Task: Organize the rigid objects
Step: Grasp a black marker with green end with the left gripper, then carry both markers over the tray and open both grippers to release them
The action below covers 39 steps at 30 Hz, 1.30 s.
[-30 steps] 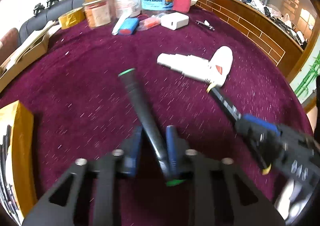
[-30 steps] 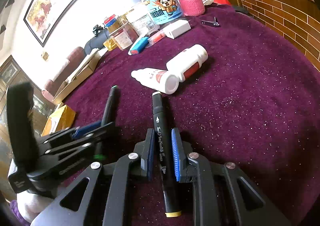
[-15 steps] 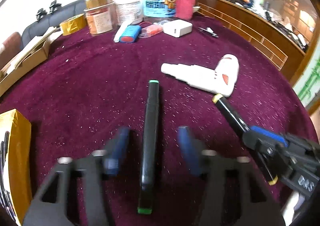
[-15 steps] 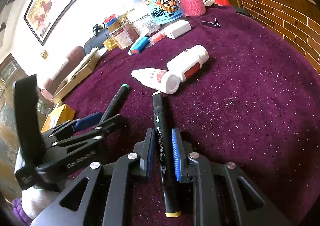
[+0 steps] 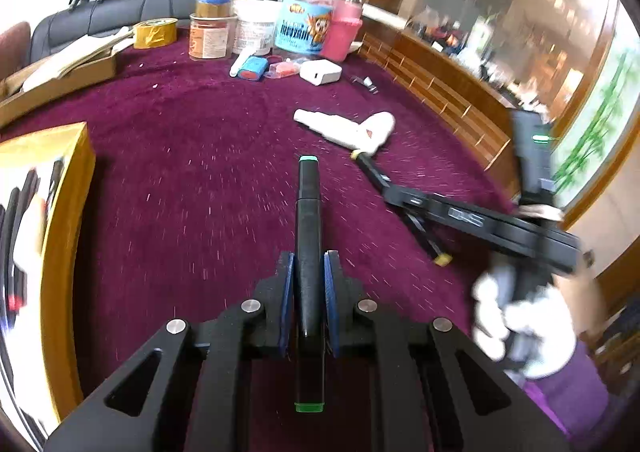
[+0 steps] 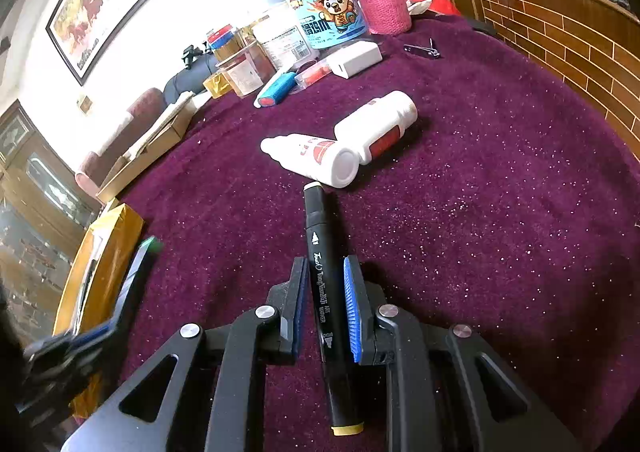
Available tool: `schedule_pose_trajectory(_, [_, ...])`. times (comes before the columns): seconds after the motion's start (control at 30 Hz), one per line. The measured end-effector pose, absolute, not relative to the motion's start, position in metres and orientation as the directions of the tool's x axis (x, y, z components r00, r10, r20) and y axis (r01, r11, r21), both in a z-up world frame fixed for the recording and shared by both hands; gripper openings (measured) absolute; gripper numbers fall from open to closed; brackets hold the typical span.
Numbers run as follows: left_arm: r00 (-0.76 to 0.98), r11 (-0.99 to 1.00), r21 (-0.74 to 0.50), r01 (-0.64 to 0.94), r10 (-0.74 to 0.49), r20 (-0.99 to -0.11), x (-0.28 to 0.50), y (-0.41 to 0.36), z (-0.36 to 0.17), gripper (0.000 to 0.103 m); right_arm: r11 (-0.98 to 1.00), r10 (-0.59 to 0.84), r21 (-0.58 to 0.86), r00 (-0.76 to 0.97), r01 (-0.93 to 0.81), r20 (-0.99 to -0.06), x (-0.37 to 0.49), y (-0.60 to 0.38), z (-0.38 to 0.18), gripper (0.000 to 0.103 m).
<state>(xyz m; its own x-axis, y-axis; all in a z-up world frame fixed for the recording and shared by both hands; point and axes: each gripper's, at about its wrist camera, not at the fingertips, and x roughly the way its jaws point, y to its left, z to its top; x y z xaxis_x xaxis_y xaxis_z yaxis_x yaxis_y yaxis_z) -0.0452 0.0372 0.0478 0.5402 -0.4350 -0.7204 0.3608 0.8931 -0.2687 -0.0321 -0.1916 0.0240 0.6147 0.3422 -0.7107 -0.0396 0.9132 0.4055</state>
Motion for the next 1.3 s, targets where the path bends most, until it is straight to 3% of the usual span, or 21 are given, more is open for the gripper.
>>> schedule_pose_trajectory(0.2, [0.585,0.881,-0.347,0.322,-0.473,-0.658,-0.090,0.088,0.063,0.012,0.932,0.311,0.359,0.605,-0.044,-0.733,-0.031,-0.185,0.026,0.016])
schedule_pose_trajectory(0.37, [0.667,0.905,-0.371,0.210,-0.410,-0.622,-0.116,0.153,0.072,0.012,0.985,0.156,0.165,0.595,-0.039,-0.788,-0.034,-0.158,0.031,0.015])
schedule_pose_trajectory(0.47, [0.709,0.917,-0.378,0.125,-0.349,-0.613,-0.126,0.194,0.070,0.012,0.989,0.136,0.143,0.591,-0.036,-0.795,-0.037,-0.152,0.033,0.013])
schedule_pose_trajectory(0.93, [0.720,0.921,-0.327,-0.210,-0.081,-0.690,-0.121,0.305,0.039,0.012,0.943,0.331,0.282,0.575,-0.175,-0.749,-0.062,-0.091,0.069,0.013])
schedule_pose_trajectory(1.2, [0.661,0.920,-0.277,-0.276,-0.028,-0.750,-0.102,0.324,0.020,0.014,0.875,0.484,0.378,0.501,-0.303,-0.718,-0.071,-0.029,0.087,0.013])
schedule_pose_trajectory(1.3, [0.667,0.914,-0.303,-0.269,-0.050,-0.743,-0.105,0.326,0.020,0.021,0.842,0.537,0.420,0.455,-0.339,-0.710,-0.072,-0.004,0.088,0.014])
